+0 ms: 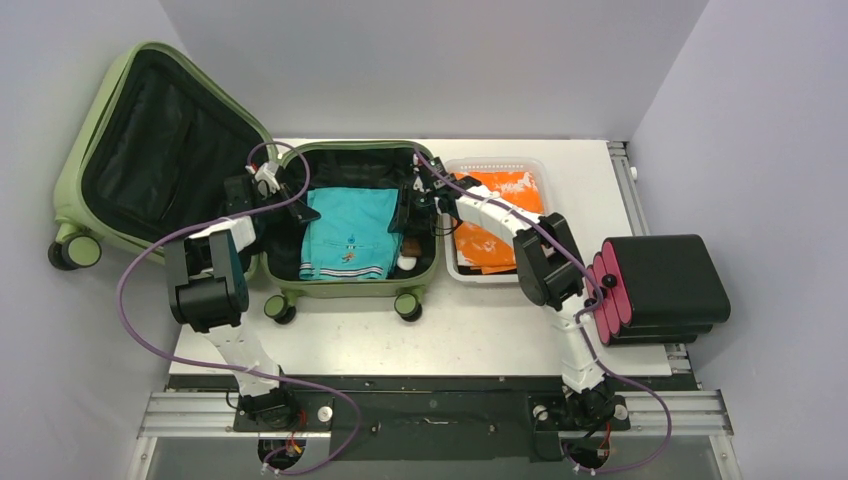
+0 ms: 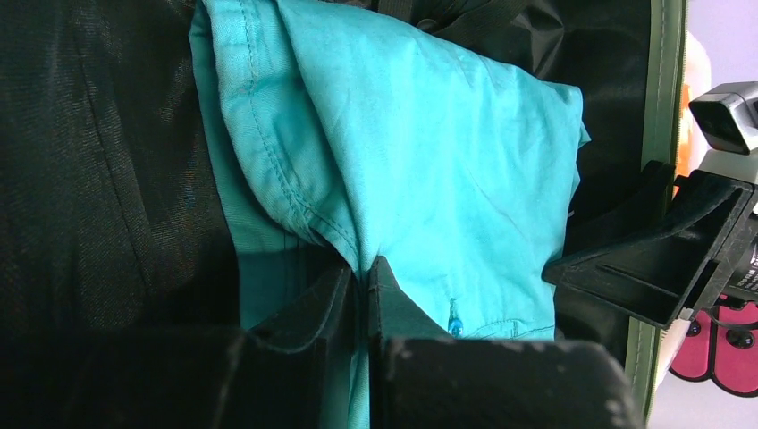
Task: Open, take out, and arrange the luggage
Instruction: Pick up the clothes from the luggage.
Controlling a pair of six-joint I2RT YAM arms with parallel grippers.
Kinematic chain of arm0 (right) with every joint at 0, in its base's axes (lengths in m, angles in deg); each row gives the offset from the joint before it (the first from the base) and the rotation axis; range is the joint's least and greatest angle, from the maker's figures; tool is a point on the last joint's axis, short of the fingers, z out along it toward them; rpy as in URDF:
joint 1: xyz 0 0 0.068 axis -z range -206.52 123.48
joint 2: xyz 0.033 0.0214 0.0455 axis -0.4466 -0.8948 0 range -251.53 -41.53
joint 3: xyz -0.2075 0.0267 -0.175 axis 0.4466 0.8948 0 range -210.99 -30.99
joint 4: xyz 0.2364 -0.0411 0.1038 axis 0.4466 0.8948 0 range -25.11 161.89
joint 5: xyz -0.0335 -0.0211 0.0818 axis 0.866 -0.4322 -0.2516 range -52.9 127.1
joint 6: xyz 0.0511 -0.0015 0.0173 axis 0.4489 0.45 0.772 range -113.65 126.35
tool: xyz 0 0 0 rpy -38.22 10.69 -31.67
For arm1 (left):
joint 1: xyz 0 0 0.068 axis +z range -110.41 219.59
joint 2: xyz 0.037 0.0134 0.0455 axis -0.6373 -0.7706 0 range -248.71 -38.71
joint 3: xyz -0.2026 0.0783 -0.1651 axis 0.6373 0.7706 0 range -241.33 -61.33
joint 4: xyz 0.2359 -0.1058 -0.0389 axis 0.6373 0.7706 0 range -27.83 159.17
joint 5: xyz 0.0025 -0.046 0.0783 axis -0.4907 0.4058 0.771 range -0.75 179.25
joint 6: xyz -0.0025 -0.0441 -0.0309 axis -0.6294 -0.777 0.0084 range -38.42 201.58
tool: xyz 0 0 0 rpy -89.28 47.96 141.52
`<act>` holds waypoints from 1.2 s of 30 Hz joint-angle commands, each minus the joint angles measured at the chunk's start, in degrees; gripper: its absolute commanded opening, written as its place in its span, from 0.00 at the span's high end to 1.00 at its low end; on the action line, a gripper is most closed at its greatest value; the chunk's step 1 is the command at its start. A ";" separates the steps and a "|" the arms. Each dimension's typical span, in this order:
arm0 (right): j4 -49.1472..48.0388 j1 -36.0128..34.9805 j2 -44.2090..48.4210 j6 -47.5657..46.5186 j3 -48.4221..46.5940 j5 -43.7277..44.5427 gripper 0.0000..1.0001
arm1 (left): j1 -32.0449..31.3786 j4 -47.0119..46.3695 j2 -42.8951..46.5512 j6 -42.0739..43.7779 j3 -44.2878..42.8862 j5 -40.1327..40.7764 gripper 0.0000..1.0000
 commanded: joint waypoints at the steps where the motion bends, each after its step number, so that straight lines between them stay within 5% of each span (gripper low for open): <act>1: 1.52 3.15 0.91 -1.41 -1.49 2.01 0.56 | 0.81 -2.27 2.70 -0.45 -3.28 0.34 1.00; 21: 0.83 2.97 -4.06 0.62 -5.72 2.48 0.47 | 0.09 -4.94 4.41 -3.10 -2.51 -0.13 1.00; 29: -12.89 2.66 -7.74 11.04 -4.94 -9.88 0.50 | -0.58 -4.81 3.03 -3.20 -1.66 -0.53 1.00; 36: -24.92 3.47 -5.13 19.99 -0.72 -16.90 0.64 | -1.14 -2.37 2.28 -1.66 -1.94 -0.28 1.00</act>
